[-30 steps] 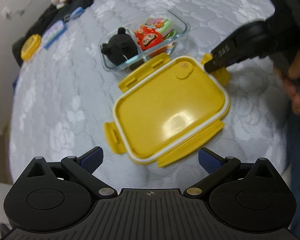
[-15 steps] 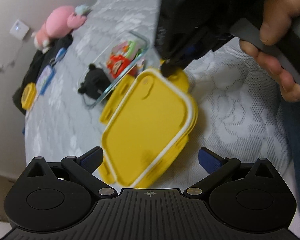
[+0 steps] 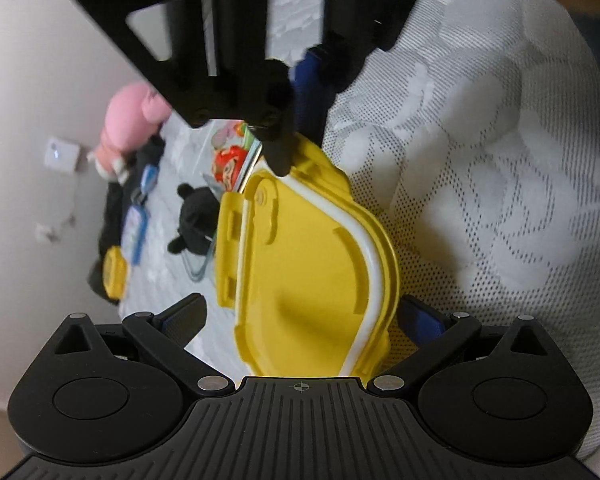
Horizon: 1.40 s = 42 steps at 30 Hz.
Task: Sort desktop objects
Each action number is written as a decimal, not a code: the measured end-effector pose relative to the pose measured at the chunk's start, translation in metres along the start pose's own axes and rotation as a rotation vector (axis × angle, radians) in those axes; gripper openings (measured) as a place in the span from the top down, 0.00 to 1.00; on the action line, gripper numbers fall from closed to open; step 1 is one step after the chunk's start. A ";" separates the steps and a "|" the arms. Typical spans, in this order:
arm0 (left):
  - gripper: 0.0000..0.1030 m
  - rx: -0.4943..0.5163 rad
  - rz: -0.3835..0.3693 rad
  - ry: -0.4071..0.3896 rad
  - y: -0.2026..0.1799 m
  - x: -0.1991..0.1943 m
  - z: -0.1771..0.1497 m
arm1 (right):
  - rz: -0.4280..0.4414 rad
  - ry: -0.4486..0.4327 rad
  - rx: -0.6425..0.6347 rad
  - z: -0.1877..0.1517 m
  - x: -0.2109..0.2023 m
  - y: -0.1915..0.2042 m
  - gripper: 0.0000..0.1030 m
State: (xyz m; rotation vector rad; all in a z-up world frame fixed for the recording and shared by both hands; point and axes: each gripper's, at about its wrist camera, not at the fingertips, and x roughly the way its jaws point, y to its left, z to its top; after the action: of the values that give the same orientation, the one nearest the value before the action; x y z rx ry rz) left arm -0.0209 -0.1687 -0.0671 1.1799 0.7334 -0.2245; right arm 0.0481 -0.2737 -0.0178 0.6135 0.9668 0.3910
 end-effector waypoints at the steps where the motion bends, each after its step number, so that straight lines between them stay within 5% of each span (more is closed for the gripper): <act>1: 0.00 0.010 0.005 -0.013 0.000 0.001 -0.002 | 0.002 0.000 0.000 0.000 0.000 0.000 0.89; 7: 0.05 0.037 0.007 -0.078 0.003 0.002 -0.014 | 0.008 0.002 0.004 -0.001 0.001 -0.001 0.87; 9: 0.33 0.061 0.008 -0.090 0.002 0.001 -0.016 | 0.005 0.002 0.002 -0.002 0.001 0.000 0.87; 12: 0.61 0.101 -0.012 -0.112 -0.001 -0.002 -0.021 | 0.026 0.004 0.006 -0.002 0.002 0.001 0.87; 14: 0.69 0.134 0.005 -0.145 -0.005 -0.006 -0.024 | 0.027 0.000 0.006 -0.003 0.002 0.002 0.84; 19: 0.76 0.086 -0.026 -0.179 0.004 -0.013 -0.026 | 0.075 -0.030 0.107 -0.001 -0.004 -0.009 0.57; 23: 0.77 -0.017 -0.063 -0.188 0.026 -0.020 -0.026 | 0.103 -0.087 0.216 0.001 -0.012 -0.024 0.56; 27: 0.78 -0.153 -0.125 -0.178 0.056 -0.024 -0.023 | 0.078 -0.125 0.295 0.001 -0.016 -0.036 0.49; 32: 0.75 -0.434 -0.275 -0.139 0.113 -0.026 -0.024 | 0.070 -0.118 0.347 0.001 -0.015 -0.044 0.49; 35: 0.74 -0.595 -0.358 -0.143 0.150 -0.020 -0.030 | 0.054 -0.133 0.350 0.001 -0.016 -0.044 0.40; 42: 0.75 -1.148 -0.512 -0.111 0.230 0.011 -0.094 | 0.038 -0.114 0.292 -0.001 -0.013 -0.036 0.39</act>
State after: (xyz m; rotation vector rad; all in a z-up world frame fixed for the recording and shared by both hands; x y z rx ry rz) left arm 0.0702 0.0075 0.0833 -0.1184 0.8649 -0.2346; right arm 0.0418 -0.3083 -0.0324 0.9107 0.9104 0.2461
